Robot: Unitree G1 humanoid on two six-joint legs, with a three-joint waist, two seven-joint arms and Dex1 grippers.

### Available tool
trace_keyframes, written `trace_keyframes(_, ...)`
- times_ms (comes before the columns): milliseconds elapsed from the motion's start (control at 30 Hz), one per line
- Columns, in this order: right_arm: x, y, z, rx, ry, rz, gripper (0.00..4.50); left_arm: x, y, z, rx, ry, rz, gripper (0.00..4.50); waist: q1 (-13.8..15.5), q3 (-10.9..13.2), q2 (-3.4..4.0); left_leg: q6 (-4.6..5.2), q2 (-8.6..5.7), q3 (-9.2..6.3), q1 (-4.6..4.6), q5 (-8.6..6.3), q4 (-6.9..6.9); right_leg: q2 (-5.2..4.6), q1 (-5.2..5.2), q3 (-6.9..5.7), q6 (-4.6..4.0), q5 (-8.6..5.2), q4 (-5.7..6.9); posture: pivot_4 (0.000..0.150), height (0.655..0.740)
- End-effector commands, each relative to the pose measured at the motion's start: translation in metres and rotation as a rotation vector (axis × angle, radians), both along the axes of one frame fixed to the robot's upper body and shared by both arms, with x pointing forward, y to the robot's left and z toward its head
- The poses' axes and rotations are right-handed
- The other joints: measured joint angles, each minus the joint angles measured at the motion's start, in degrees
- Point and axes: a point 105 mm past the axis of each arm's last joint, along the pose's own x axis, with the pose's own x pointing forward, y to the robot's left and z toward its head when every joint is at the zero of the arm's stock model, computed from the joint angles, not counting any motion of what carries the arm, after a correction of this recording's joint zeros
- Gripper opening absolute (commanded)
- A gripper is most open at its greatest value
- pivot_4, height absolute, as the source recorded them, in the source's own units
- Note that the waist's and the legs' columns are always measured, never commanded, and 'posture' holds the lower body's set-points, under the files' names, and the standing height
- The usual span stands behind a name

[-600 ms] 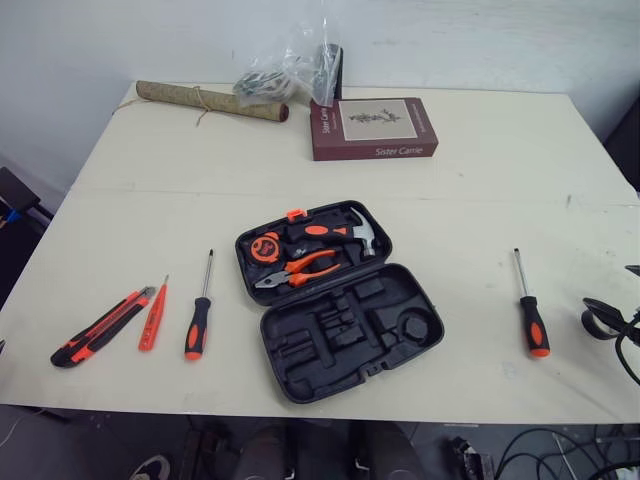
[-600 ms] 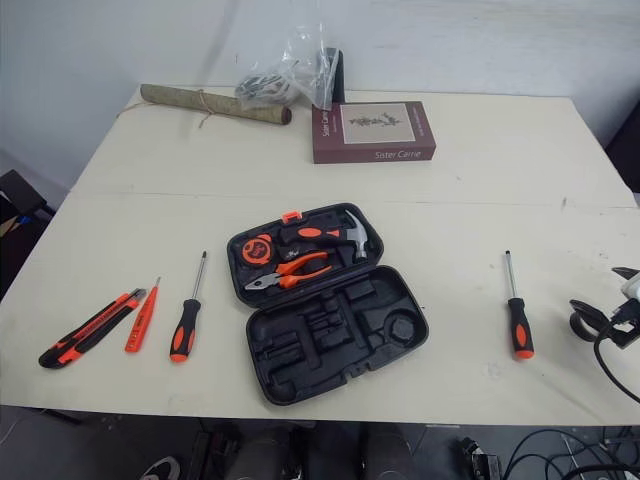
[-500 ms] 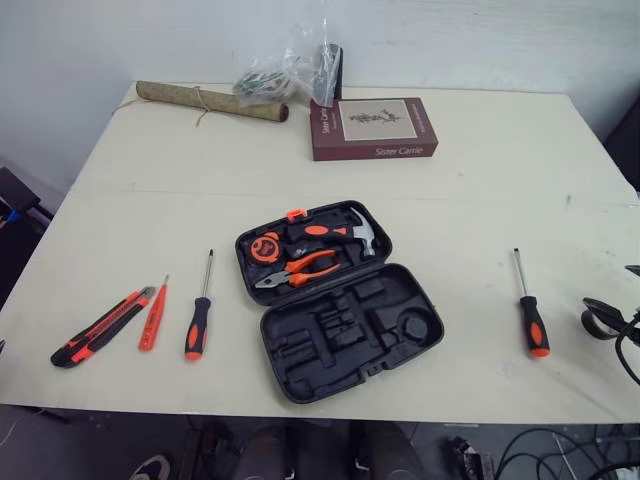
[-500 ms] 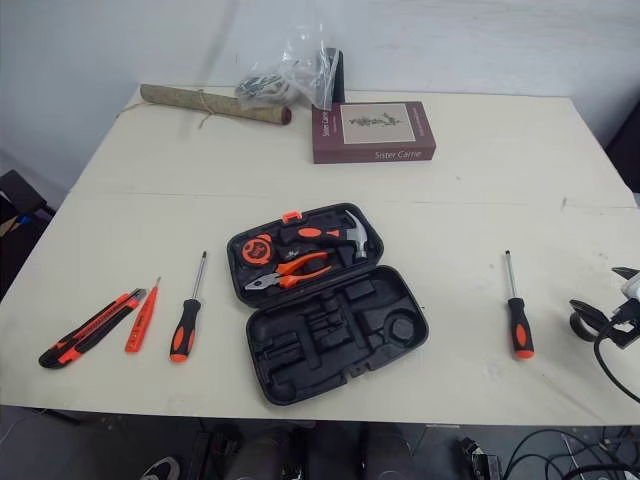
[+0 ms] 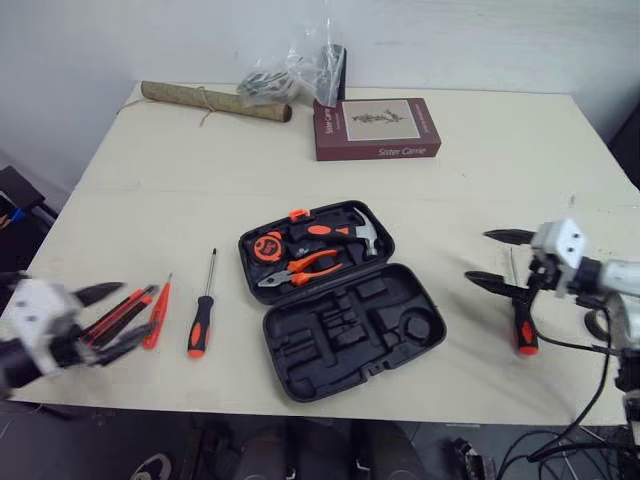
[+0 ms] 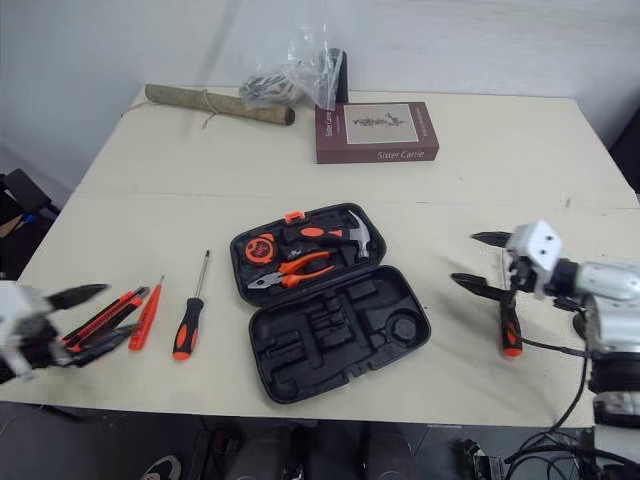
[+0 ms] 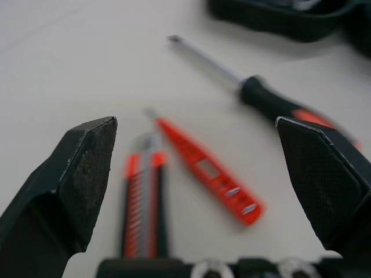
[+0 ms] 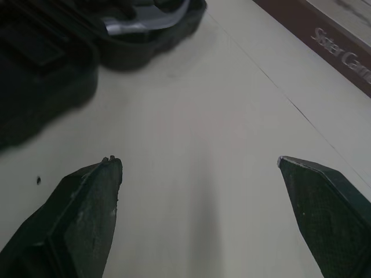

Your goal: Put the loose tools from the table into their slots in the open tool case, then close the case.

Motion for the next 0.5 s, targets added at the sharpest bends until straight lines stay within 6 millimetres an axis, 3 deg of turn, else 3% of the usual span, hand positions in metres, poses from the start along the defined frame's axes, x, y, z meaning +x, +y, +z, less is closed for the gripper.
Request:
trace_keyframes(33,0.012,0.019,0.006,-0.035,-0.001,0.041,4.25,0.008,-0.032,-0.004,0.029,0.020,-0.036,4.49,0.0,0.0,0.00,0.00,-0.01,-0.01,0.00,0.00,-0.01,0.00,-0.01,0.00,0.00,0.00,0.01,0.150,0.7400)
trace_keyframes(133,0.022,0.040,0.003,-0.062,0.009,0.082,3.27,0.015,-0.056,-0.011,0.028,0.035,-0.075,3.64,-0.1,0.0,0.00,-0.01,-0.01,-0.02,-0.02,0.00,-0.05,0.06,-0.04,-0.02,0.00,0.00,-0.02,0.150,0.7400)
trace_keyframes(333,0.031,0.065,-0.001,-0.106,0.012,0.132,0.16,0.027,-0.080,-0.033,0.081,0.111,-0.121,0.85,0.0,0.0,0.00,0.01,-0.02,-0.02,-0.08,0.02,0.03,0.09,-0.03,-0.04,0.00,0.00,0.00,0.150,0.7400)
trace_keyframes(400,0.032,0.072,-0.003,-0.110,0.019,0.144,0.00,0.030,-0.089,-0.042,0.116,0.138,-0.152,0.09,0.1,0.0,0.00,0.01,-0.02,-0.04,-0.09,0.02,0.05,0.09,-0.02,-0.04,0.00,0.00,0.00,0.150,0.7400)
trace_keyframes(500,0.032,0.077,-0.007,-0.127,0.031,0.158,0.00,0.037,-0.100,-0.048,0.123,0.146,-0.168,0.09,0.1,0.0,0.00,0.02,-0.04,-0.06,-0.11,0.03,0.09,0.10,-0.01,-0.05,0.00,0.00,0.01,0.150,0.7400)
